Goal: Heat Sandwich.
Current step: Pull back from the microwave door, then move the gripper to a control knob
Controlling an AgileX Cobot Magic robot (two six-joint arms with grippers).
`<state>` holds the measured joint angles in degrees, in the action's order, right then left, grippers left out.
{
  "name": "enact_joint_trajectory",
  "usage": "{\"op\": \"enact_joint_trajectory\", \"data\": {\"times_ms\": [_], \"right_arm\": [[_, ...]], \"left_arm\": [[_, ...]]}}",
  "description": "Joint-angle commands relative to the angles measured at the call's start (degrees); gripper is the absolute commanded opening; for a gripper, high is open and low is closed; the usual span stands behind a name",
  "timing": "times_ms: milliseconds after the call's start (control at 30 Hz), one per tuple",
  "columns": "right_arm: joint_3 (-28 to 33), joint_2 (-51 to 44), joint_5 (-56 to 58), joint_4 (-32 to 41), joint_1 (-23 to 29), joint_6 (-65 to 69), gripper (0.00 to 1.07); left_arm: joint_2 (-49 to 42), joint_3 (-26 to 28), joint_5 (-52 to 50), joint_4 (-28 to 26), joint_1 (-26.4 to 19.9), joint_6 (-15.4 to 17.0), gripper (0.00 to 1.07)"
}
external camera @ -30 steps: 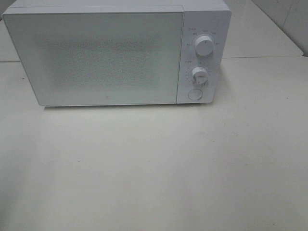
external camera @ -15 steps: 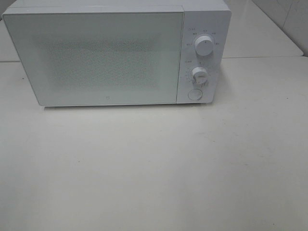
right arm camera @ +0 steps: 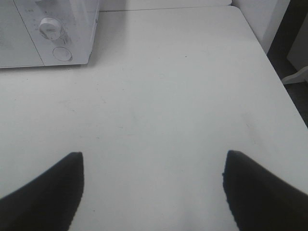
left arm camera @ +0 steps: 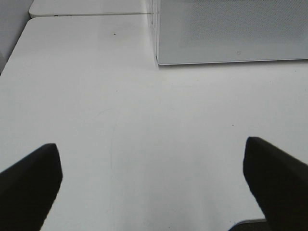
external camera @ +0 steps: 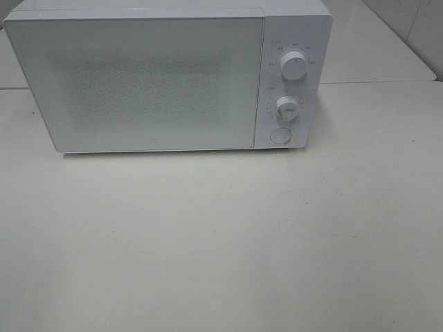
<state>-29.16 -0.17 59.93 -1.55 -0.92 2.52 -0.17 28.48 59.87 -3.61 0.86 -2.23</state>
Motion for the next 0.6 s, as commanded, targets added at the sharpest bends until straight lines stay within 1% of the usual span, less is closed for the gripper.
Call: {"op": "enact_joint_trajectory", "data": {"times_ms": [33,600], "right_arm": [[0.17,-1.60,-0.52,-0.06,-0.40,-0.11,0.76],[0.17,-1.60,-0.52,-0.06,-0.40,-0.11,0.76]], "left_arm": [[-1.66,-0.11,-0.52,0.17,-0.17,0.34,0.97],[-1.55,-0.11,-0.52,0.17,-0.17,0.34,0.97]]}}
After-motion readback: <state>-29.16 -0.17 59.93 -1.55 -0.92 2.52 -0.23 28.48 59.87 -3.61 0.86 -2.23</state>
